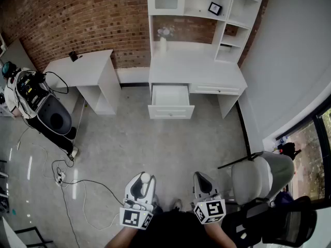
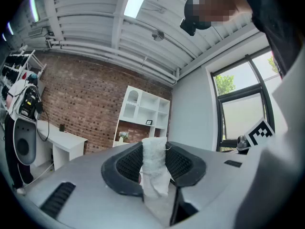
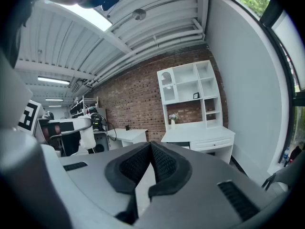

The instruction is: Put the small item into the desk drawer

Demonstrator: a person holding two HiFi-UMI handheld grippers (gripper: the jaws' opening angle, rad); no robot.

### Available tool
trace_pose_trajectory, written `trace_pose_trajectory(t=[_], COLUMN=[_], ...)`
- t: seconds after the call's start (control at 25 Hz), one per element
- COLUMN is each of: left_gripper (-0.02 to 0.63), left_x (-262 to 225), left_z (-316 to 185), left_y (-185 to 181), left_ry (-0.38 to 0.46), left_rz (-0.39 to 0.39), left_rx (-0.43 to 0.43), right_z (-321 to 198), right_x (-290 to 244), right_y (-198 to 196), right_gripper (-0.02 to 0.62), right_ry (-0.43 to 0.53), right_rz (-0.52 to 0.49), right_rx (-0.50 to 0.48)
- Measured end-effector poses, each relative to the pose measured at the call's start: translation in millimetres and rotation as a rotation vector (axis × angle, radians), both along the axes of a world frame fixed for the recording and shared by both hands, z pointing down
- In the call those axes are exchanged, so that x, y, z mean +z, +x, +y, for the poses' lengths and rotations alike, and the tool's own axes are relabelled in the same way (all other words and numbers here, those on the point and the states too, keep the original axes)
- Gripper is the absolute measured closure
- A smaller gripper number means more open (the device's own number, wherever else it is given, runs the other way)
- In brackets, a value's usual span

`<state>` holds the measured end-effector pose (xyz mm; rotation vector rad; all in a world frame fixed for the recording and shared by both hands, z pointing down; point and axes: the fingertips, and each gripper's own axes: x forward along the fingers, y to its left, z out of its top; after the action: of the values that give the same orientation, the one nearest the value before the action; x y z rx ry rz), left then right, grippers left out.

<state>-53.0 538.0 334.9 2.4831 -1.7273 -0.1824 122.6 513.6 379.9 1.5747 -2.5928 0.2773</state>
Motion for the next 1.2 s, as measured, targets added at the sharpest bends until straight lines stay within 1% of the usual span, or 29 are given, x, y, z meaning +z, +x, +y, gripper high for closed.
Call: trace_pose_trajectory(t=[0.4,0.68,0.92,1.2], left_gripper=[0.454,0.454,0.454,0.454], left_x=[-1,0,-1,1], left_z=[1,3,3,-5], left_y=[-7,-16,-38,-74], left_ry=[-0.005,-0.002,0.001,-0.006], left_rz=[0.007,0.009,0.014,0.03], left_rx=[0.0,0.012,0.026,0.046], right_z=[2,3,3,-2], right_x=[-4,-4,-5,-4], right_y=[-11,-19,-44,-81], right_gripper=[0.581,0.581,0.581,0.581], right_ry=[0.003,0.0,0.004,-0.001], right_rz=[0.006,-0.028,-0.011,0.013], right_rx=[-0.006,0.015,0.02,0.033])
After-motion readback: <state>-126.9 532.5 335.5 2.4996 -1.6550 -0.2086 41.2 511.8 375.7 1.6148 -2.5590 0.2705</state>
